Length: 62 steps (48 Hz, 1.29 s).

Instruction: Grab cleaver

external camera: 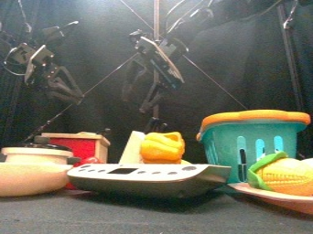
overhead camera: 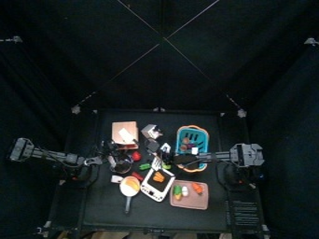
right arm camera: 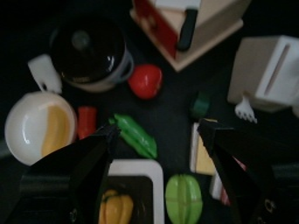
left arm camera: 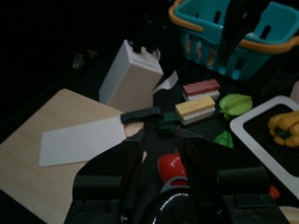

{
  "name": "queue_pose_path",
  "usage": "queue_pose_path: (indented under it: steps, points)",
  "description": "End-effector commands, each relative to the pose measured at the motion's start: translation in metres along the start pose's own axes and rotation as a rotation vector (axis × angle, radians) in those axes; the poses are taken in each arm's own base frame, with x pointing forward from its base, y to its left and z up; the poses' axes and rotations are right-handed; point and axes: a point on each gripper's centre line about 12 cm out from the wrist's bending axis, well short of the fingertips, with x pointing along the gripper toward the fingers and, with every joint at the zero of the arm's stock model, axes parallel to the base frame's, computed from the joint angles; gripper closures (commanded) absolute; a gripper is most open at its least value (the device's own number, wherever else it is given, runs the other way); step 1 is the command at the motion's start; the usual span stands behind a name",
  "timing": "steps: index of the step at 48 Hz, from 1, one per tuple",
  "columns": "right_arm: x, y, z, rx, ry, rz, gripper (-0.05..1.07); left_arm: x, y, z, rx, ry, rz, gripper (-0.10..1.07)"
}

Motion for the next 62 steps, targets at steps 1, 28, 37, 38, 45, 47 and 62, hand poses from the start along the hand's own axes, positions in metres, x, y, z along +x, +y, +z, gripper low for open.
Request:
queue_pose_path:
  steps: [1, 28, 37, 38, 45, 47, 62]
  points:
    - [-0.015, -0.008, 0.034, 0.06, -0.139, 0.085, 0.0, -0.004, 0.005, 0.024, -0.034, -0.072, 0.037, 0.23]
    - [0.063, -0.024, 0.056, 0.036, -0.121, -0.02, 0.01, -0.012, 0.029, 0.013, -0.089, -0.081, 0.117, 0.23]
    - [0.076, -0.028, 0.053, 0.024, -0.098, -0.054, 0.01, -0.012, 0.029, 0.013, -0.09, -0.081, 0.118, 0.23]
    - [0.077, -0.029, 0.053, 0.022, -0.097, -0.057, 0.01, -0.012, 0.029, 0.014, -0.09, -0.083, 0.118, 0.23]
    - [0.079, -0.037, 0.053, 0.025, -0.092, -0.079, 0.01, -0.012, 0.03, 0.013, -0.092, -0.081, 0.123, 0.23]
    - [0.079, -0.04, 0.054, 0.029, -0.092, -0.083, 0.01, -0.012, 0.03, 0.013, -0.095, -0.082, 0.122, 0.23]
    - [0.092, -0.045, 0.052, 0.028, -0.086, -0.092, 0.01, -0.012, 0.03, 0.013, -0.097, -0.08, 0.123, 0.23]
